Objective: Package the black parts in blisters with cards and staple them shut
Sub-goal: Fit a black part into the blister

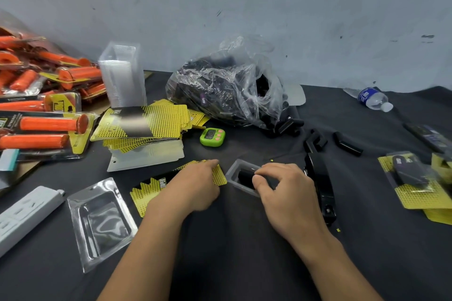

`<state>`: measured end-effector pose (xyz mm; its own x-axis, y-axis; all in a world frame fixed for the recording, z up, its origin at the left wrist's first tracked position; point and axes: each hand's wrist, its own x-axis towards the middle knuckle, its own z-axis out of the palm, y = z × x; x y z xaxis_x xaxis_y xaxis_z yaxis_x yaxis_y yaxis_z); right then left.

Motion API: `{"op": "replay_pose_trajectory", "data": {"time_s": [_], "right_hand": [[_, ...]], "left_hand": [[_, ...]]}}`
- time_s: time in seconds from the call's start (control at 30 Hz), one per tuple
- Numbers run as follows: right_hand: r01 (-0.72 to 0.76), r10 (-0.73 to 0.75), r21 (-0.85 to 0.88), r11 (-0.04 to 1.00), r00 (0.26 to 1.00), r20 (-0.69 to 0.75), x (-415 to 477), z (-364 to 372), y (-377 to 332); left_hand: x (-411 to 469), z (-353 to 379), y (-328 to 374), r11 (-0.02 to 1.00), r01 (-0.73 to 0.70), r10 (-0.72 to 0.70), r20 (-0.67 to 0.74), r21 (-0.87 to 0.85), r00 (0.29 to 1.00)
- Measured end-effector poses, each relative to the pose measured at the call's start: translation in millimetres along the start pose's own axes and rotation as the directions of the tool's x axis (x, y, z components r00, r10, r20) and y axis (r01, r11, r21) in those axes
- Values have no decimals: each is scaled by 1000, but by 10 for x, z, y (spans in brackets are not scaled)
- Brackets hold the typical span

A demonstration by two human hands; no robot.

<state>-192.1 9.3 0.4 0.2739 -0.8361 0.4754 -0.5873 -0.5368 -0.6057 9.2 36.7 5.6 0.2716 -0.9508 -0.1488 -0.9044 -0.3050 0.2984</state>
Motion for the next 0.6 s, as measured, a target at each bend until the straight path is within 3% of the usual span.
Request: {"op": "replay_pose_trajectory", "data": {"time_s": [0.17, 0.23, 0.37, 0.6], "right_hand": [[3, -3, 34, 999, 1000, 3, 9, -18, 12], [3, -3, 52, 999, 1000, -2, 6, -18, 6], [10, -10, 60, 998, 1000, -1, 7, -27, -17], [34, -30, 111, 993, 999, -34, 10, -42, -20]], "left_hand": [[-32, -5, 102, 997, 17, -3, -186, 74, 983], [-41, 17, 151, 997, -7, 20, -175, 74, 984], [-64, -68, 98, 1000, -24, 24, -14, 3, 1000], [-155, -48, 313, 980, -42, 72, -148, 197, 986]]}}
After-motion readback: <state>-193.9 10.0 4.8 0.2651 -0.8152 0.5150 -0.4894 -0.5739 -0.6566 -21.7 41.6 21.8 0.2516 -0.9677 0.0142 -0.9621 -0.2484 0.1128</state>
